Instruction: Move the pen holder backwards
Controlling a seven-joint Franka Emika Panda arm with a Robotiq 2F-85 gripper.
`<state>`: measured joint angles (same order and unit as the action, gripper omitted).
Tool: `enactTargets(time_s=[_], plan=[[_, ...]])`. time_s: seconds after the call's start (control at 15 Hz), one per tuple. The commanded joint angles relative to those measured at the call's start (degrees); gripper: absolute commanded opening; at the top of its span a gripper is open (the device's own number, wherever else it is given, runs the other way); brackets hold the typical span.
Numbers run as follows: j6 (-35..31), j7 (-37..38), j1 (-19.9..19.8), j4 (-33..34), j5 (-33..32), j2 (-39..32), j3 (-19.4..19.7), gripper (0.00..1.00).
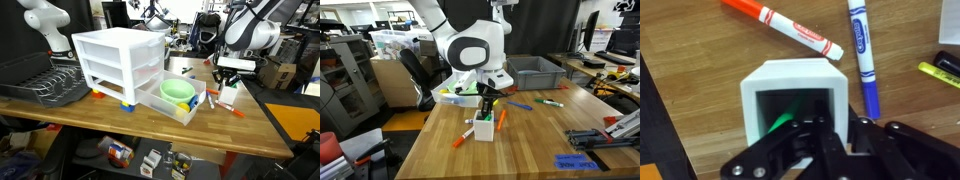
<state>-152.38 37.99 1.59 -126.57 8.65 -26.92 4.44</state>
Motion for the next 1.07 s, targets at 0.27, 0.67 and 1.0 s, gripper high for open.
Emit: enactTargets(time_s=[0.27, 0.67, 1.0], plan=[[3.9, 7.4, 3.5, -4.0, -2.0, 4.9, 6.4, 0.03], [0.8, 24.2, 4.8, -11.1, -5.4, 10.6, 11.3, 0.03], [-2.0, 36.7, 2.4, -16.8, -6.5, 12.3, 12.5, 0.03]])
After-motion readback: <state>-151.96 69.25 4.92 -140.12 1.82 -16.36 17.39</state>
